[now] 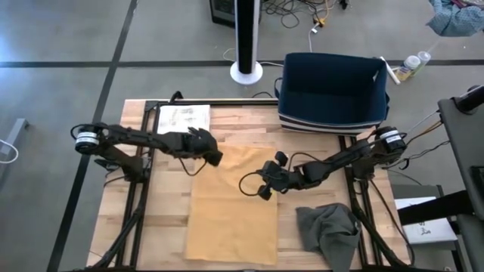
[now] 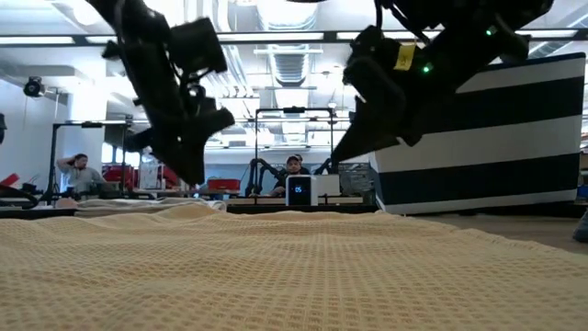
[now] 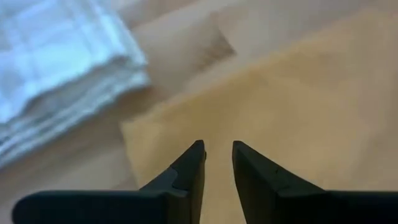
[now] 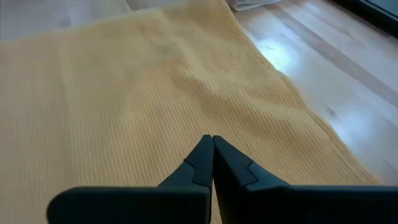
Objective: Fold towel
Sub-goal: Fold the yellow towel
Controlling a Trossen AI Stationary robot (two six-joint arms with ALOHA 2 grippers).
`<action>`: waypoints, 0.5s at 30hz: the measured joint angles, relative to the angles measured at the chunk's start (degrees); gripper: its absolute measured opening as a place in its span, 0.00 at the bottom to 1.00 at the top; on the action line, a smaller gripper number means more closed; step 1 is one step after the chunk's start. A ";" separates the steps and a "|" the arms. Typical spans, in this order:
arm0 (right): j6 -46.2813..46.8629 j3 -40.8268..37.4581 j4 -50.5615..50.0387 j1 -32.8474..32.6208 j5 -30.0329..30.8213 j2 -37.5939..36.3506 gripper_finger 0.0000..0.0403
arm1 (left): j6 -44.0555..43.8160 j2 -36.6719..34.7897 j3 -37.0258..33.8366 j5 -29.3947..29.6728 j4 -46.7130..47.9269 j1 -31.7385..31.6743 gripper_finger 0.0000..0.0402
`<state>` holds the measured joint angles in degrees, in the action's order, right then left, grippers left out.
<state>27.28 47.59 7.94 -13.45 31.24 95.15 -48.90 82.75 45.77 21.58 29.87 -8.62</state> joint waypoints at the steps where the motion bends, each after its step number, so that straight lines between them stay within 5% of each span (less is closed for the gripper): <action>1: 0.24 0.20 0.51 0.00 -0.21 0.13 0.00 | 0.32 -0.07 -0.57 0.00 -0.46 -0.90 0.14; 4: 0.25 0.42 0.11 0.00 -0.11 0.11 0.00 | 0.18 -0.16 -1.84 -0.13 -3.88 -2.31 0.03; 15: -0.16 0.27 0.33 0.00 -0.34 3.35 0.00 | -8.67 0.80 -7.27 5.36 -6.56 -2.98 0.00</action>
<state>27.12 47.87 8.27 -13.45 30.91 98.50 -57.58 83.55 38.50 26.94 23.31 -11.60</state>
